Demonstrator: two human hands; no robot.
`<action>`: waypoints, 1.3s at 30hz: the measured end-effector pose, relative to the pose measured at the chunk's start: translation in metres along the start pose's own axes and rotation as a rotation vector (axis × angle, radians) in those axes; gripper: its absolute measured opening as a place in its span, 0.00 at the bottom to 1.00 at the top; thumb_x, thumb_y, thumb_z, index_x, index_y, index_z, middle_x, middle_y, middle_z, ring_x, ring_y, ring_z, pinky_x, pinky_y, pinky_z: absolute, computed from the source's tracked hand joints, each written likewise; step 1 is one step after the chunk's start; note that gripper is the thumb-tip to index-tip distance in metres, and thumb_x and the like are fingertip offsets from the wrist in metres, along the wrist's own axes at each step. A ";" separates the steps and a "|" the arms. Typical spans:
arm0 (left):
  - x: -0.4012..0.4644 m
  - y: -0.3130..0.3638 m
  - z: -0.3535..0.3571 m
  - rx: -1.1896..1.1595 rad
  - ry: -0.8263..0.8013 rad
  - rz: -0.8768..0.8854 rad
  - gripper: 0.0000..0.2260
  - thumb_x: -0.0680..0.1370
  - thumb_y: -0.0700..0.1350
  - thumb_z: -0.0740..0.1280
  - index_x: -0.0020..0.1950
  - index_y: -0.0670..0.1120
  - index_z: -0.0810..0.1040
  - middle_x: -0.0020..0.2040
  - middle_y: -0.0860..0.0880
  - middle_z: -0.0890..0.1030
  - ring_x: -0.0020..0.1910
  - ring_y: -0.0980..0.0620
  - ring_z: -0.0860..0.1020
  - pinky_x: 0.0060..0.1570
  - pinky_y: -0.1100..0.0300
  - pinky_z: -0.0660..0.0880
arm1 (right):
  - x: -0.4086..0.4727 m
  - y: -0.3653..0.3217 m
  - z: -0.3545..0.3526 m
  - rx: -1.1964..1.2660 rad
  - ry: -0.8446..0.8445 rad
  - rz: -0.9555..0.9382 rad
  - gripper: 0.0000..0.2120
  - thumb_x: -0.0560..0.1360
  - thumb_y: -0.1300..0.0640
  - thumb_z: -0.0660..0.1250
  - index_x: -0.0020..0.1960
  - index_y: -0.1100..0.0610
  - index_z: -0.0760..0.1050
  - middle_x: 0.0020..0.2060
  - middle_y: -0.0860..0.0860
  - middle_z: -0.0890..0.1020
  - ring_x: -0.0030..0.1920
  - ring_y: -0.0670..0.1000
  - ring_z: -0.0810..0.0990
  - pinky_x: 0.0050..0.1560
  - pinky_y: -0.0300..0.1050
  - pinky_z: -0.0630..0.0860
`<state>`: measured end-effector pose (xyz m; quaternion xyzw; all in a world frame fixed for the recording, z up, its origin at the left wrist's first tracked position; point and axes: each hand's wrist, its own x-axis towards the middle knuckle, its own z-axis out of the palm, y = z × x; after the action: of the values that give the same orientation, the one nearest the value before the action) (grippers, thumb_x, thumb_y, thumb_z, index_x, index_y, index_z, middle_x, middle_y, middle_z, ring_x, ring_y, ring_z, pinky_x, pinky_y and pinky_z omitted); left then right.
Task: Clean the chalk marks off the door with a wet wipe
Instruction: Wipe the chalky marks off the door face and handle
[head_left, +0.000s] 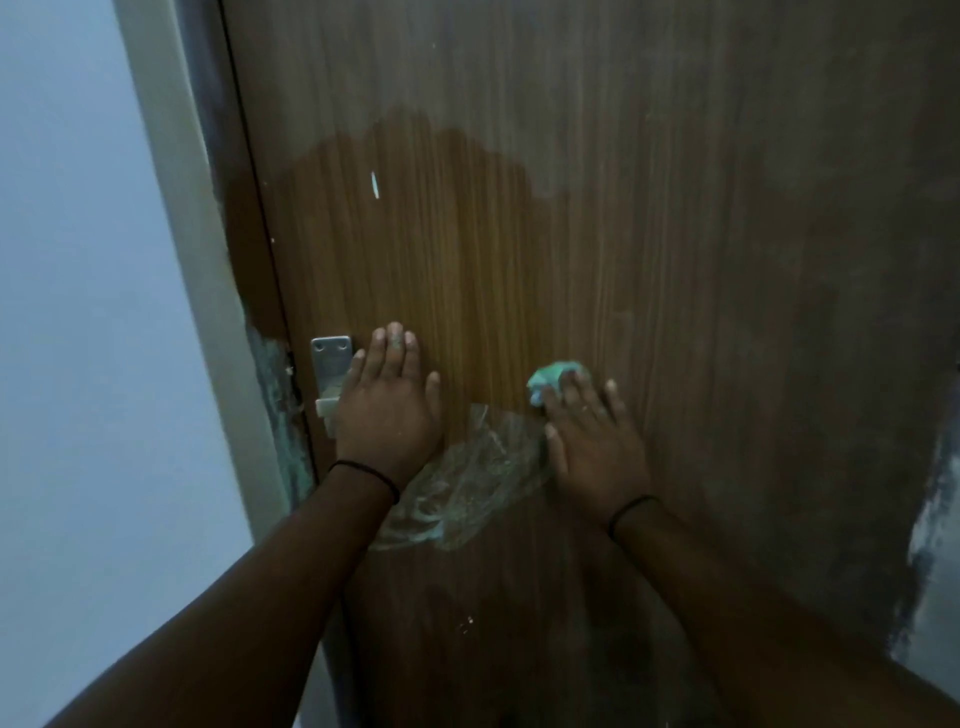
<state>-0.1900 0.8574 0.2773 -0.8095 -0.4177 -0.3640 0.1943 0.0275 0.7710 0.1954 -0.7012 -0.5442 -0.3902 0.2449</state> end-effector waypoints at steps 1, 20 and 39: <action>0.000 0.000 0.001 -0.008 -0.002 0.003 0.26 0.83 0.53 0.50 0.78 0.39 0.59 0.78 0.40 0.60 0.79 0.45 0.56 0.77 0.49 0.54 | 0.012 -0.006 0.000 0.002 0.028 0.059 0.24 0.81 0.49 0.51 0.75 0.55 0.62 0.74 0.56 0.66 0.77 0.53 0.56 0.76 0.58 0.53; -0.002 -0.020 -0.006 -0.079 -0.037 0.069 0.25 0.84 0.54 0.47 0.78 0.43 0.61 0.78 0.46 0.61 0.79 0.50 0.54 0.77 0.51 0.53 | 0.002 -0.040 0.015 -0.025 -0.006 -0.120 0.25 0.81 0.48 0.49 0.75 0.54 0.61 0.75 0.54 0.65 0.77 0.51 0.54 0.76 0.59 0.49; 0.001 0.000 -0.010 -0.002 -0.030 0.120 0.28 0.81 0.53 0.55 0.79 0.42 0.57 0.79 0.44 0.58 0.79 0.48 0.53 0.78 0.50 0.51 | -0.016 -0.004 0.008 -0.009 -0.017 -0.036 0.24 0.80 0.49 0.51 0.75 0.55 0.63 0.73 0.54 0.67 0.77 0.51 0.55 0.76 0.58 0.50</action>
<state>-0.1938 0.8521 0.2846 -0.8387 -0.3707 -0.3401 0.2086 0.0241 0.7696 0.1772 -0.6957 -0.5570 -0.3910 0.2298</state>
